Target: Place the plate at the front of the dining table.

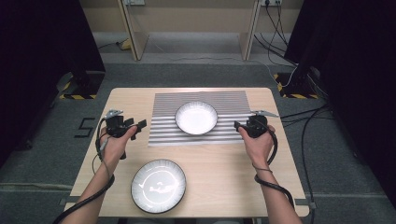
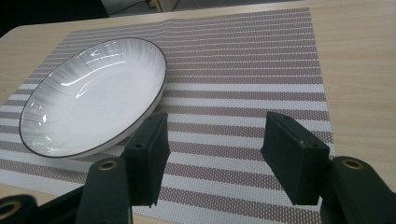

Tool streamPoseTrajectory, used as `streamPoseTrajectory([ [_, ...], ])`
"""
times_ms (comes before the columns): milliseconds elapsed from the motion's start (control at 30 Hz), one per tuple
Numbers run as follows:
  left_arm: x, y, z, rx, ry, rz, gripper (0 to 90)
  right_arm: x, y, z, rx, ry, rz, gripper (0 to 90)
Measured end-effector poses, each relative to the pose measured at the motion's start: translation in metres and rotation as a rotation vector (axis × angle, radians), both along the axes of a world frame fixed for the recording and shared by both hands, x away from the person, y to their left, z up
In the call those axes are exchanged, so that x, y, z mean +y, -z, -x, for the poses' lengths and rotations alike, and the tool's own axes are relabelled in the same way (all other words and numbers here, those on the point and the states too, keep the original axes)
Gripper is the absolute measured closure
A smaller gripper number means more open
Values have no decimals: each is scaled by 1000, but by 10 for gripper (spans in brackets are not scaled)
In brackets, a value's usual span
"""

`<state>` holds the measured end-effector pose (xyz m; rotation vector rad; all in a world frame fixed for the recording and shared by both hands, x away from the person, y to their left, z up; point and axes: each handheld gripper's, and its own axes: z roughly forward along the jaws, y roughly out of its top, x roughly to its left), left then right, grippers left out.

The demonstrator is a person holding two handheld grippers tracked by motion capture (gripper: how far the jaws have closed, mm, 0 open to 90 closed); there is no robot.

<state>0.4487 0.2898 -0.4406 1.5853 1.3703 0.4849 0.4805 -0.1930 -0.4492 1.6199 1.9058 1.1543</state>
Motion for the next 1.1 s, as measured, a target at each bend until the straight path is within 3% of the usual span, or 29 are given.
streamPoseTrajectory([
  [567,26,13,37,-29,-26,-5,334,-13,3,28,-32,12,-16,399],
  [1100,48,22,76,-53,-55,-9,332,-44,17,74,-52,36,2,388],
])
